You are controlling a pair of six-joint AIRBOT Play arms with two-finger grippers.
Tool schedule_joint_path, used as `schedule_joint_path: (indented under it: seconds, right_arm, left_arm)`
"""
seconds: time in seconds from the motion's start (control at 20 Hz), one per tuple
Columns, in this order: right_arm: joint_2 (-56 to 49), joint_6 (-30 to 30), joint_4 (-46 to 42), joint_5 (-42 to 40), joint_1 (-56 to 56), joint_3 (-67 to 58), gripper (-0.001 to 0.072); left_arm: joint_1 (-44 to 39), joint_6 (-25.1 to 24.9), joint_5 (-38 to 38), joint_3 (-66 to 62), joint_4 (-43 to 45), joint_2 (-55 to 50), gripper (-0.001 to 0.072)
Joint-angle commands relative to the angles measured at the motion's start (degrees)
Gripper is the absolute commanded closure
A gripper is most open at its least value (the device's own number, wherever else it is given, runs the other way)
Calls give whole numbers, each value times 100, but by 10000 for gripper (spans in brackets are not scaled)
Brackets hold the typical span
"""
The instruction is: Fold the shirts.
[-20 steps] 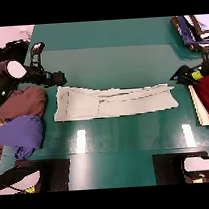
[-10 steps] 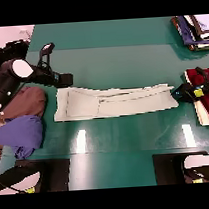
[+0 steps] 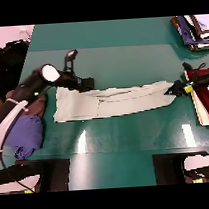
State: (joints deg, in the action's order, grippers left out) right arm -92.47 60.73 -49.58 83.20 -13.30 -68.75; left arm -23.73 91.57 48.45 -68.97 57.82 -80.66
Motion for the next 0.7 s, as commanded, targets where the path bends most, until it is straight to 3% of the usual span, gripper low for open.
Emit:
schedule_joint_path:
  seconds: [0.0, 0.25, 0.65]
  right_arm:
    - [645, 282, 61, 262, 254, -431, 699]
    - [1556, 839, 61, 225, 1189, -1331, 699]
    - [1655, 1392, 59, -74, 2575, -2599, 700]
  left_arm:
    - [-387, -216, -304, -221, -629, -695, 685]
    - [-1021, -354, -295, -1082, -688, -1670, 684]
    - [-1130, -352, -284, -1244, -654, -2079, 684]
